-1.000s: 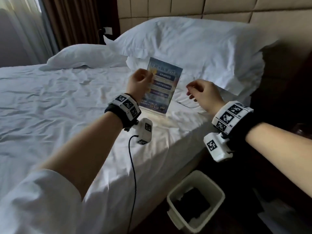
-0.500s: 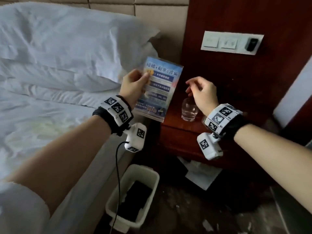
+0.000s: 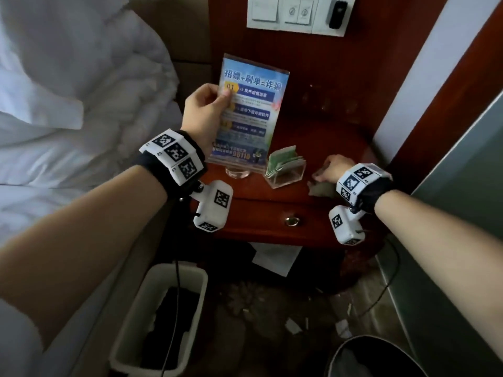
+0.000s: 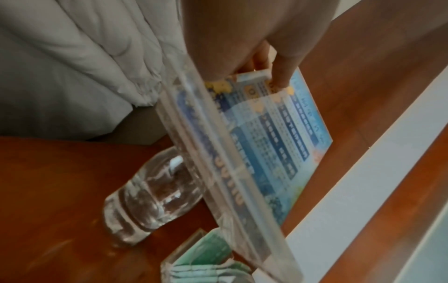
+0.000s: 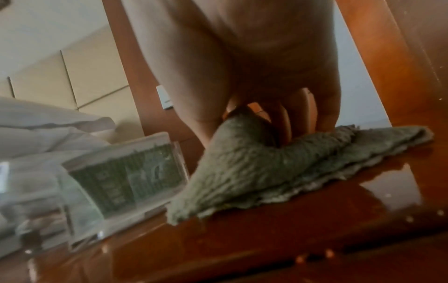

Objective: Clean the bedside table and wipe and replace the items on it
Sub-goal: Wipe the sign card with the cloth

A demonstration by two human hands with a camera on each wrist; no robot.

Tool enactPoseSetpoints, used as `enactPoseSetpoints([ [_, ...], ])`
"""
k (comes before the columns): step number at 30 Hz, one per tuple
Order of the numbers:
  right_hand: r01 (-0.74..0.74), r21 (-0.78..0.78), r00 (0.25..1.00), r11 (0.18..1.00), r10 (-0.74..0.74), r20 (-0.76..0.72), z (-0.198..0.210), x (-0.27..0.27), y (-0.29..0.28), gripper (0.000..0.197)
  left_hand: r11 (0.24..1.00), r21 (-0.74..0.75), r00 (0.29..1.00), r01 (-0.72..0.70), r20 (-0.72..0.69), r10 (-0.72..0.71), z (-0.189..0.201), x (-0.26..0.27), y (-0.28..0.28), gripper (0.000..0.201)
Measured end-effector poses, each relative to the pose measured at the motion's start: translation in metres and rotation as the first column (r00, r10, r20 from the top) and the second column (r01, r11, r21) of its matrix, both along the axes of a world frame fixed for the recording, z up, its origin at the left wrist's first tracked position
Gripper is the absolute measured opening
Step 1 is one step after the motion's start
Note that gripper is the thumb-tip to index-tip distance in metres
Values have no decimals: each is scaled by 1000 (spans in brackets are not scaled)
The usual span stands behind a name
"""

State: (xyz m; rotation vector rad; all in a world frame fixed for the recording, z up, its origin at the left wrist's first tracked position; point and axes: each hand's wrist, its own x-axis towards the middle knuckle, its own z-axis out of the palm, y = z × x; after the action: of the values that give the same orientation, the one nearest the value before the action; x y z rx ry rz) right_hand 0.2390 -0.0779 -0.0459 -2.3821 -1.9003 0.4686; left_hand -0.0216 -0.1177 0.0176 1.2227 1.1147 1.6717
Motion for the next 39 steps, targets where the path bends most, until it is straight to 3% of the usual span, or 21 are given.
enactPoseSetpoints([
  [5,31,16,999,999,-31,-14,34,9,20,27,999,-19,999,38,-22,-39,28,15,41,27],
  [14,38,360,948,932,80,-308,171,16,75,29,989,18,989,147,29,-147,117,39,109,26],
  [17,79,548,905,833,170,-389,221,11,90,30,989,42,990,139,21,-140,147,45,123,26],
  [21,214,767,812,606,327,-484,279,-2,101,33,993,95,997,75,9,-76,187,51,140,28],
  [24,327,825,717,461,448,-535,305,-17,101,44,991,110,997,81,-3,-81,208,52,149,25],
  [26,350,837,679,421,502,-536,315,-29,102,47,988,113,994,106,-35,-103,219,56,152,20],
  [33,259,897,760,358,497,-418,331,-63,114,33,969,153,979,193,-89,-181,243,68,153,14],
  [37,132,938,829,321,482,-282,331,-76,121,34,963,155,975,219,-70,-210,248,66,156,20],
  [39,27,939,851,343,485,-202,325,-83,125,41,961,159,974,228,-50,-222,251,63,160,23],
])
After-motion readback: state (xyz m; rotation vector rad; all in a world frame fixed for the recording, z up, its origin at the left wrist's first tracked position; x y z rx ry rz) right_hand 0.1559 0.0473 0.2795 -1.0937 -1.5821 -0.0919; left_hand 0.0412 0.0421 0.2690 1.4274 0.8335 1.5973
